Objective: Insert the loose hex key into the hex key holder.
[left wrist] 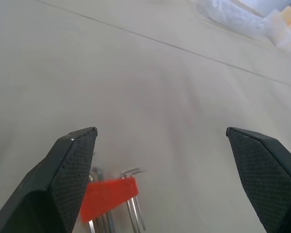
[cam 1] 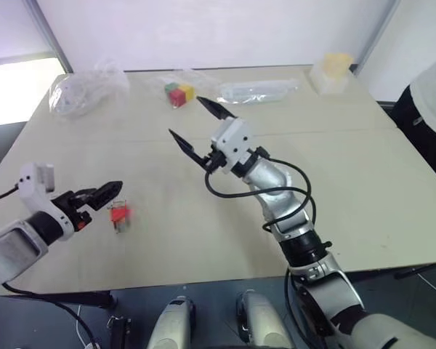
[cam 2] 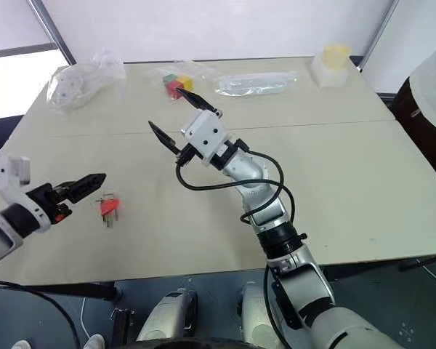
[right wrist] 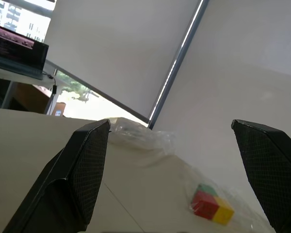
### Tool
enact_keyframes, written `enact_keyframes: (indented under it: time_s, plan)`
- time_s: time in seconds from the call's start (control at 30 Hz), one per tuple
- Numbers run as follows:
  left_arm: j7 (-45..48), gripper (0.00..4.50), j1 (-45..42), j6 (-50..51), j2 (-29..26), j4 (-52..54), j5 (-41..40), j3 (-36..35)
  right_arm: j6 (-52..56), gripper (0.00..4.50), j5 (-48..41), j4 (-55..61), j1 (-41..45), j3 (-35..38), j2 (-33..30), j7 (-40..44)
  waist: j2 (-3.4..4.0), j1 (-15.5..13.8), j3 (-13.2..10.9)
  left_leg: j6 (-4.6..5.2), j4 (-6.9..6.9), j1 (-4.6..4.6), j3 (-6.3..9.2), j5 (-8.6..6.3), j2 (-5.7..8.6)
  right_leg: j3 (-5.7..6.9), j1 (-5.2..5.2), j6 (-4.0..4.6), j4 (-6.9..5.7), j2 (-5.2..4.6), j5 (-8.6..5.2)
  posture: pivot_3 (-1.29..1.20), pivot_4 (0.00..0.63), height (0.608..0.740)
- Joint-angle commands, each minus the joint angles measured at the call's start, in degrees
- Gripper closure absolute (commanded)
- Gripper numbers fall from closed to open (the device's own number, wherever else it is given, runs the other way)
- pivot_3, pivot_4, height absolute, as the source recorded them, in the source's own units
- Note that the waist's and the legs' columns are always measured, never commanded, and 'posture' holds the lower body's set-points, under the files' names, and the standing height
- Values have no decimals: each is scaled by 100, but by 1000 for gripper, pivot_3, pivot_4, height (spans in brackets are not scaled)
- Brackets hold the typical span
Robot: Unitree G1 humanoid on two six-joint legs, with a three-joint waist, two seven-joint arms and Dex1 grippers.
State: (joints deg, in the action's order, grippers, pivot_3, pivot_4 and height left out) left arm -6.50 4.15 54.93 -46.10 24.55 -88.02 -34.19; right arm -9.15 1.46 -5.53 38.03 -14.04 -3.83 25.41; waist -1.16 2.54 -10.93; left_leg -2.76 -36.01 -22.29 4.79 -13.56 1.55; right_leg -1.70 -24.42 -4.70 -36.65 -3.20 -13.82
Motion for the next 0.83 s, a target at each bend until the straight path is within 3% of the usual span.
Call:
enact_keyframes:
  time_s: [0.03,0.2,0.33,0.53,0.83]
  plan:
    - [124,30,-71,-104,-137,35,-44,-102,-129,327,-91,133,78,71,-20,62,0,-3,0,0,4,-1,0,0,0,0,-1,0,2,0,0,0,150,740]
    - [673,30,51,99,-521,168,-174,-251,6,327,-210,255,31,84,-136,261,0,-7,0,0,6,-7,2,0,-2,7,-3,0,11,0,0,0,150,740]
    - [2003,30,393,522,-1318,172,-77,-915,1072,327,-1130,725,-8,247,-692,1292,1,-2,-3,0,9,-12,0,-1,-3,10,-3,2,22,1,1,0,150,740]
    - [3422,30,558,669,-1891,94,504,-1458,2130,327,-2121,1509,-127,393,-2059,2894,16,-12,-12,3,17,-16,-15,-2,-3,21,2,2,42,0,1,0,150,740]
    - [4265,30,879,792,-1791,453,920,-2048,2951,327,-2774,2221,-522,654,-4121,4669,12,-3,-17,5,44,-17,-24,-4,-12,20,-8,2,60,-6,-1,0,150,740]
